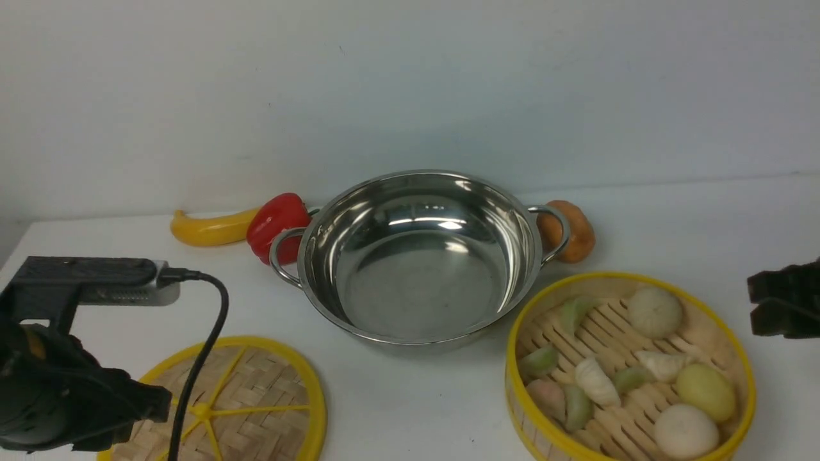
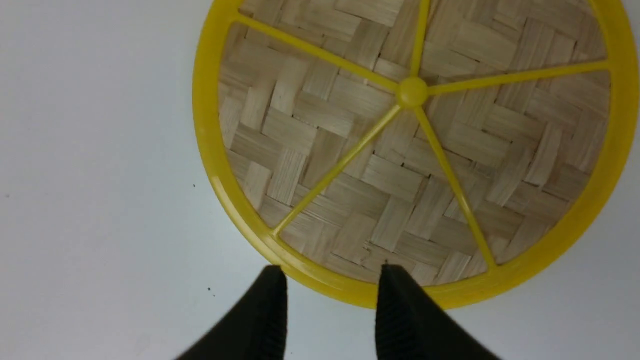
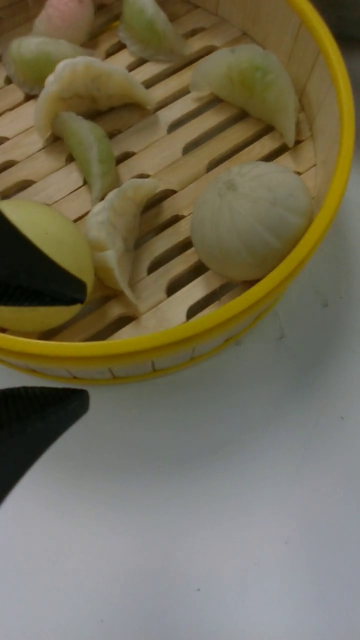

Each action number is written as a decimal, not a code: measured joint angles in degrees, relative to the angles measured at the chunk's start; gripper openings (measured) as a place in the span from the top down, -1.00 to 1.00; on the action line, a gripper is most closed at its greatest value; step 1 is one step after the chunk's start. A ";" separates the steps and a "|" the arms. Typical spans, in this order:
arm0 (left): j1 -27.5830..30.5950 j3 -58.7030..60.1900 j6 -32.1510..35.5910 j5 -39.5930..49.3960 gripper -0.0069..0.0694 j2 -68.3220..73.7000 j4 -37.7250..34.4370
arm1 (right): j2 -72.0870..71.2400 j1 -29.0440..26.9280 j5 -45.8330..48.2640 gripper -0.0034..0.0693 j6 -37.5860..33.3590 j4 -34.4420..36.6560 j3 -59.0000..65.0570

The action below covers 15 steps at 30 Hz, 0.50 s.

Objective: Place the steamer in the pot on the white table, and put the lid on the steamer.
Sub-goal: 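Reach for and grasp the rim of the bamboo steamer holding the buns with the right gripper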

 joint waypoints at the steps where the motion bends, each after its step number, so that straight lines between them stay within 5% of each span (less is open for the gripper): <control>1: 0.00 -0.05 0.00 0.00 0.19 0.64 0.07 | 1.16 0.00 0.45 0.24 -0.28 0.06 -0.90; 9: 0.00 -0.19 0.32 -1.81 0.19 1.78 0.13 | 7.56 5.71 1.10 0.22 -0.63 -2.56 -4.30; 15: 0.00 -0.19 0.32 -6.20 0.19 1.78 0.13 | 9.65 9.79 1.49 0.22 7.95 -13.01 -6.35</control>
